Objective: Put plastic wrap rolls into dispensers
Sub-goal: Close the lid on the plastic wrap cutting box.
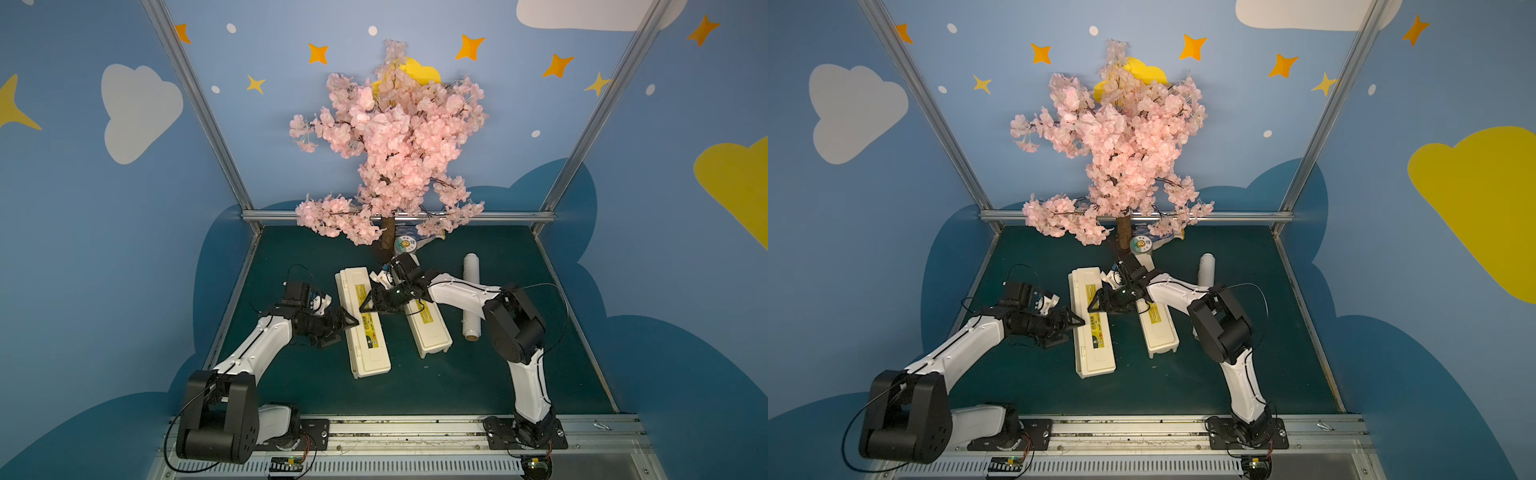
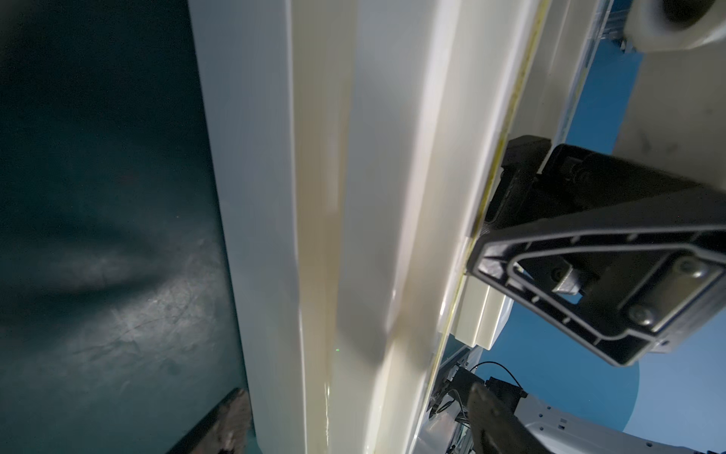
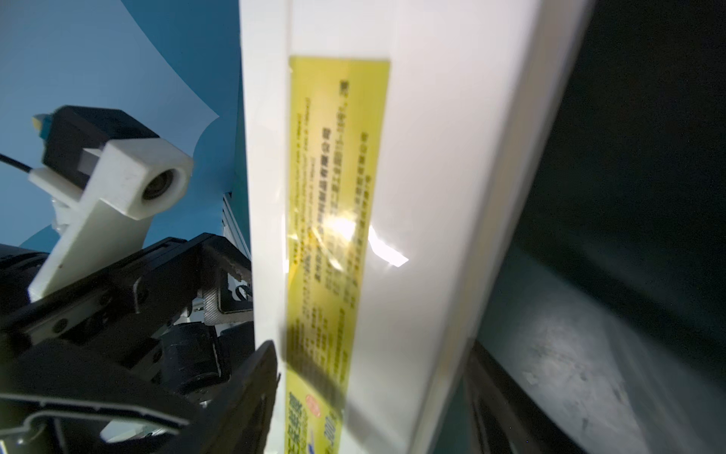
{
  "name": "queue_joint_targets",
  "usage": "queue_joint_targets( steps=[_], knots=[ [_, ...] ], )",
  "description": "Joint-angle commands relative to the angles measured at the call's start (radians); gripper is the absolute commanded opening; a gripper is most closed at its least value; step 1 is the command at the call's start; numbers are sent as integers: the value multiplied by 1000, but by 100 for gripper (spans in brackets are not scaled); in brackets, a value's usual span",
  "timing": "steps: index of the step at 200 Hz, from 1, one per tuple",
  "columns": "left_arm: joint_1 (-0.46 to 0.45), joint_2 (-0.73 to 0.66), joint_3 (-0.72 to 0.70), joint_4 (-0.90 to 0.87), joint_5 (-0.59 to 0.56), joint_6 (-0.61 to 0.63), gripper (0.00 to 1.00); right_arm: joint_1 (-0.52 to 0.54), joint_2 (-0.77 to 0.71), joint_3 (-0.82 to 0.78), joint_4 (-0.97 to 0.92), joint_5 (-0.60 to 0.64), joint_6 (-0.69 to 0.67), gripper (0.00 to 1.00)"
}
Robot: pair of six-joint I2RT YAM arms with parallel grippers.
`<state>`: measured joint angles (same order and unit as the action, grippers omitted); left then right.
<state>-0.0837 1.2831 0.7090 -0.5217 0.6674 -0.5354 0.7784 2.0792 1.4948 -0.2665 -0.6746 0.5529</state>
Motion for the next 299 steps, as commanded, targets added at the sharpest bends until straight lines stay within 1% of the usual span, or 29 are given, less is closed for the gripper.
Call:
queue_joint_targets(
  steps=[1,47,115,149,179,227,269,299],
  knots=[
    [-20,-23,-9,29,38,-16,81,10,-77,-36,0,-19,-31,71],
    [-66,-32,-22,34,49,-33,76,18,-116,-94,25,-32,-12,69],
    [-109,-32,-38,28,34,-46,75,12,-133,-93,-35,-2,-47,68],
    [-132,-23,-28,32,20,-49,74,18,-126,-92,-29,-15,-45,62],
    [-142,-2,-28,47,18,-55,74,20,-108,-97,13,-53,-3,56],
    [-146,-19,-13,62,14,-70,73,16,-106,-55,-33,-57,-10,56],
    [-146,-43,19,48,-4,-55,72,19,-98,-4,-56,-58,-7,55],
    [-140,-31,27,43,-12,-38,72,21,-77,25,-57,-64,-4,55]
  ],
)
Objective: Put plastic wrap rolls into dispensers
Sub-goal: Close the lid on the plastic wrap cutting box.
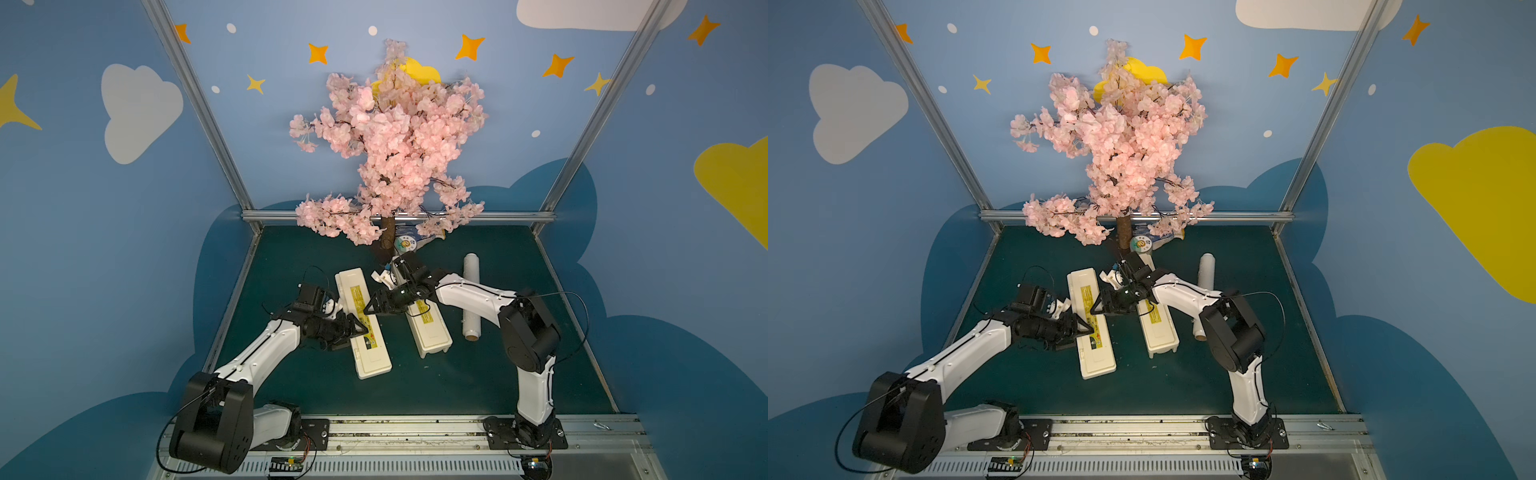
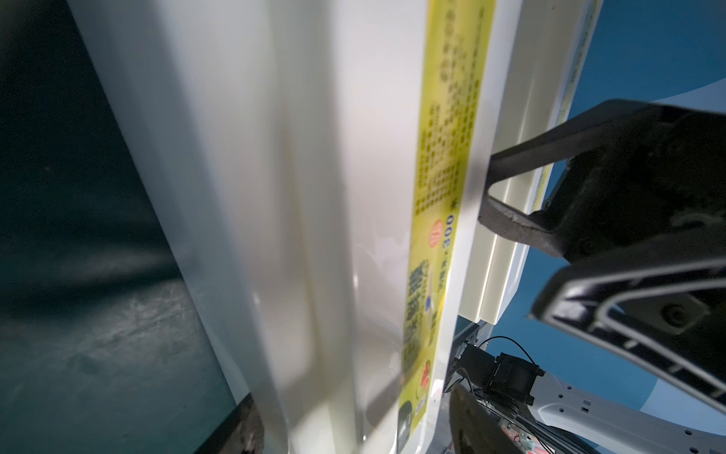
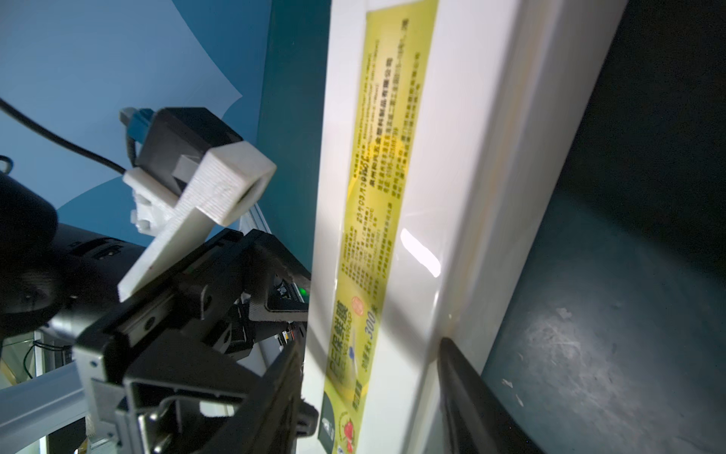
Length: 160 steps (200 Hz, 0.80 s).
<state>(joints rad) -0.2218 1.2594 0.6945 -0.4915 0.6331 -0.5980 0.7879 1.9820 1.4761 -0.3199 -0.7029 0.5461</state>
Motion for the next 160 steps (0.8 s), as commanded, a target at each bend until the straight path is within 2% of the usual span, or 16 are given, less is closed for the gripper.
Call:
queue_joint_targets(
  steps=[1,68,110,160],
  knots=[
    [-1,-7,42,13,22,25,72,12,20,44,-4,-36,3,55],
    [33,41,77,13,28,56,72,13,53,55,1,-39,17,55],
    [63,107,136,-47,57,148,73,11,42,40,-4,-29,9,55],
    [54,111,140,-76,91,169,72,18,16,15,-2,-26,5,55]
  ],
)
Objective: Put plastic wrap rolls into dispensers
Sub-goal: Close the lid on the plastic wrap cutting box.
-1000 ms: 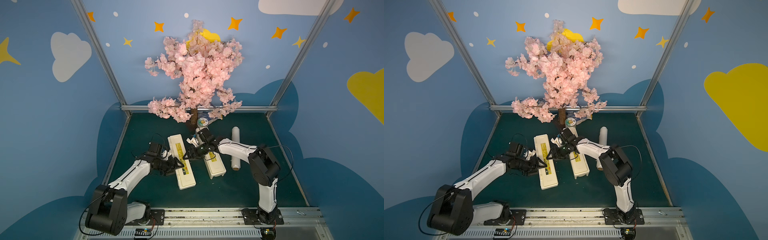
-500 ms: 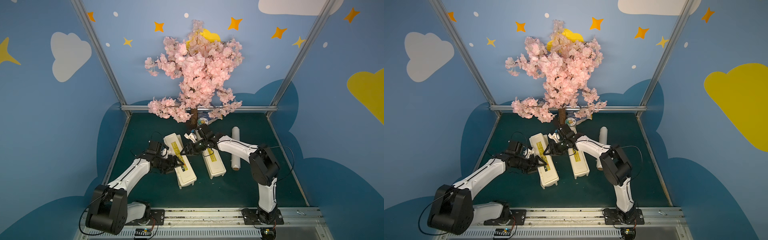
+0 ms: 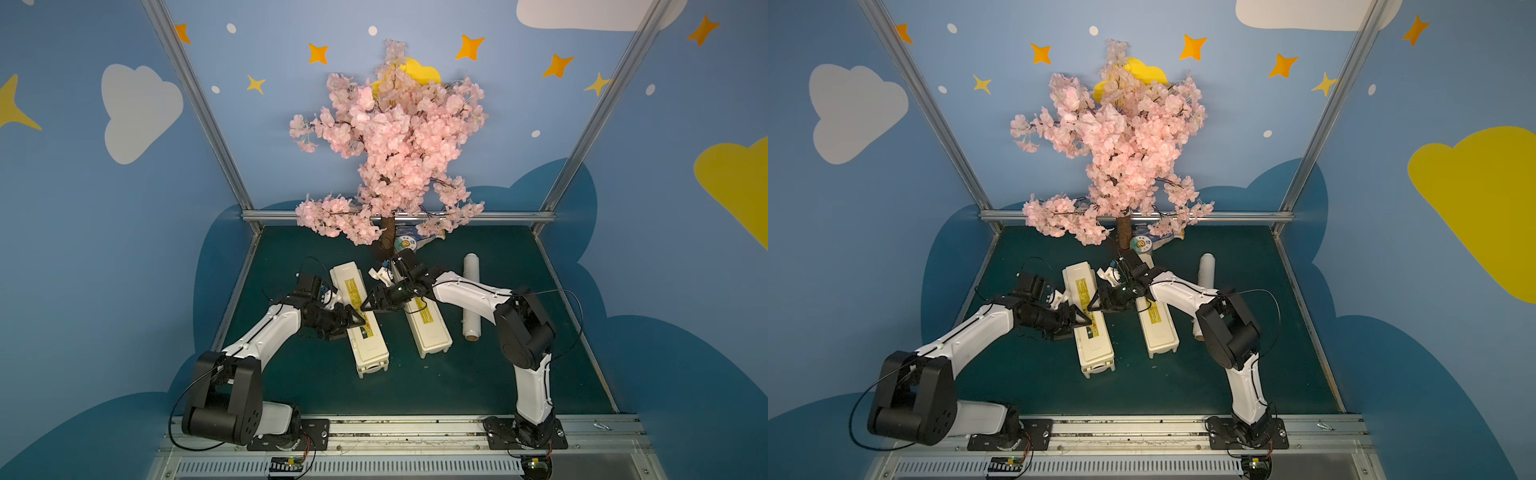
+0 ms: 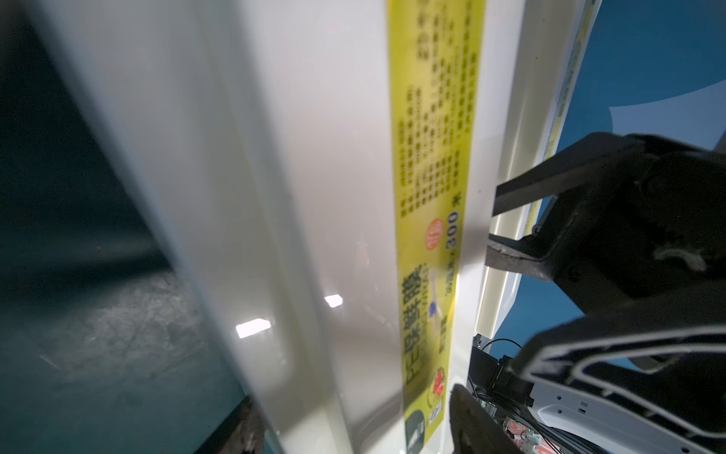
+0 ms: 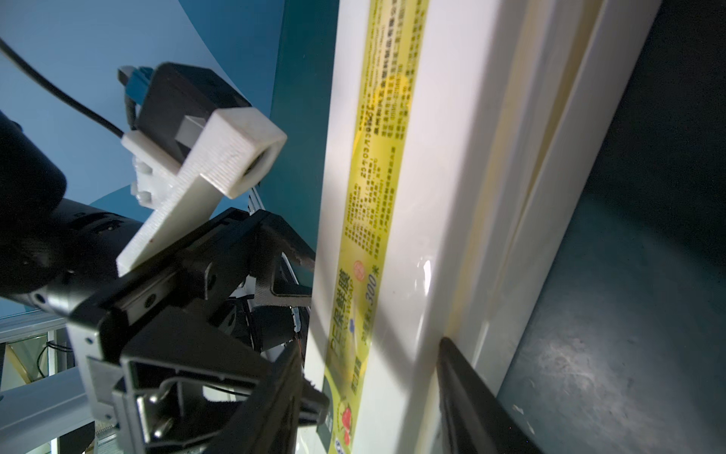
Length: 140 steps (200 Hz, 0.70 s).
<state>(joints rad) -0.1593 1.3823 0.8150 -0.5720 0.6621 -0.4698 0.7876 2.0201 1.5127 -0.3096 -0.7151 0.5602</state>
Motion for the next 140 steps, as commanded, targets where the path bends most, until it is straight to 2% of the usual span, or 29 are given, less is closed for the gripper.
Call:
queue_joint_targets(
  steps=[1,40,99,140],
  knots=[
    [-10,-12,18,4,62,40,72,18,-23,-22,-12,-14,-9,55],
    [-23,-42,-27,17,52,32,72,24,-34,-36,-13,-15,-8,54],
    [-21,25,51,-72,32,139,72,33,-64,-66,-39,8,-23,54],
    [-19,43,70,-90,22,162,72,37,-78,-81,-28,17,-17,54]
  ],
)
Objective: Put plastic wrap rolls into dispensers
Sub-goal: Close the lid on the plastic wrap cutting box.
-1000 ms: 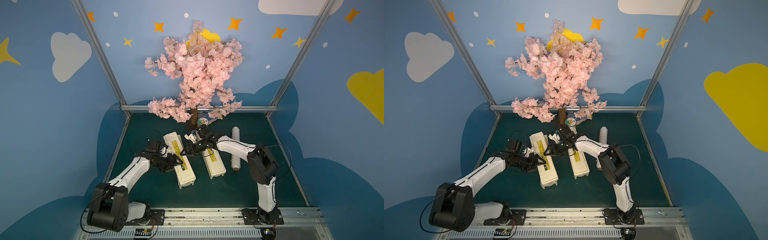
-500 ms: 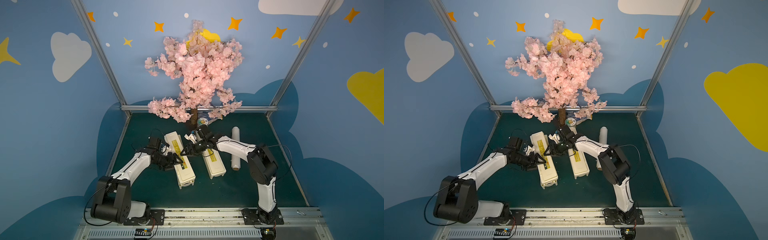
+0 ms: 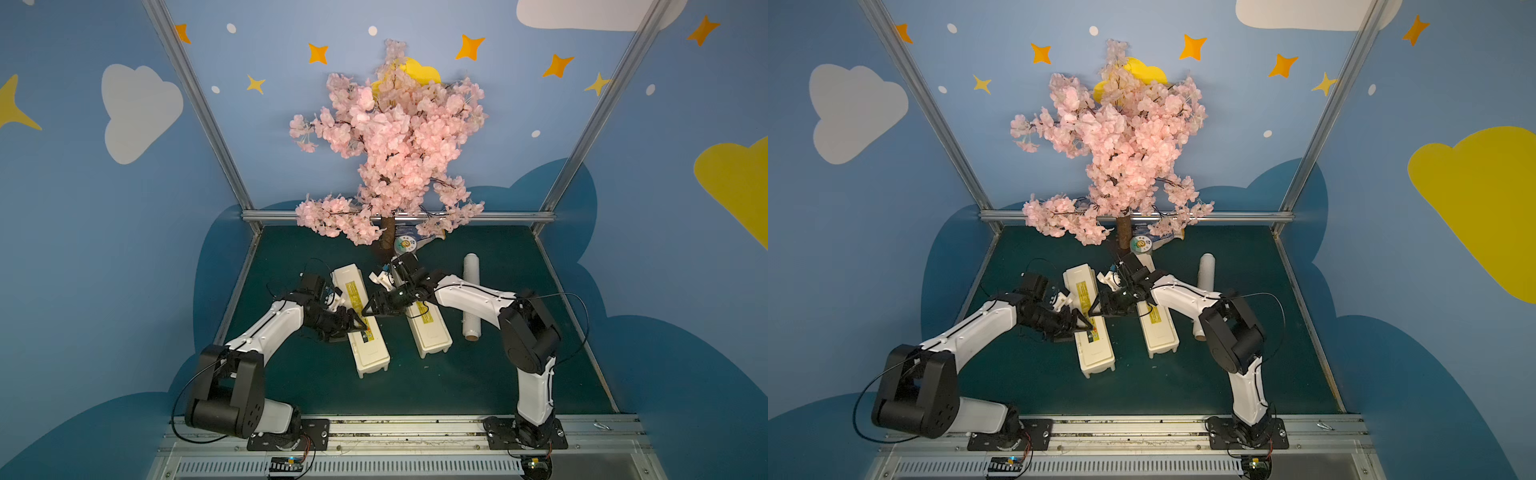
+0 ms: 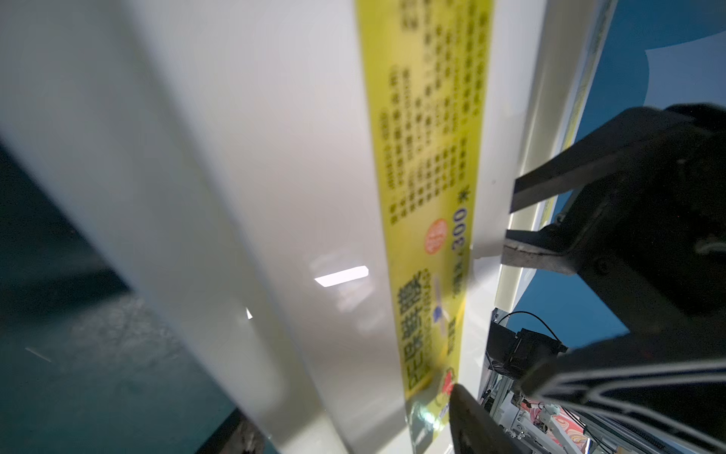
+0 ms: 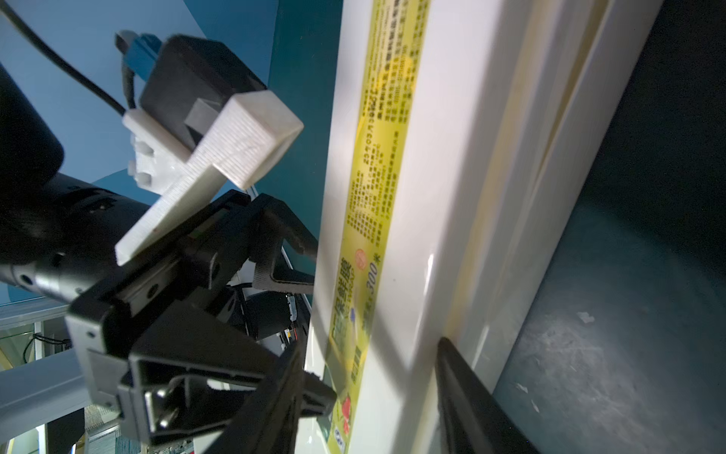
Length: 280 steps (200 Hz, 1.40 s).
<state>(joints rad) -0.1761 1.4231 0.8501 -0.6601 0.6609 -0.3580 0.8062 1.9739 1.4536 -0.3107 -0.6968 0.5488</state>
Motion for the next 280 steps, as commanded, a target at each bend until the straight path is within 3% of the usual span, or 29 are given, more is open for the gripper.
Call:
queue_joint_targets(
  steps=[1,280],
  knots=[
    [-2,2,36,-3,23,51,72,18,-32,-21,-28,-1,-6,54],
    [0,77,59,-12,-4,90,74,16,-60,-60,-24,60,-12,55]
  ],
)
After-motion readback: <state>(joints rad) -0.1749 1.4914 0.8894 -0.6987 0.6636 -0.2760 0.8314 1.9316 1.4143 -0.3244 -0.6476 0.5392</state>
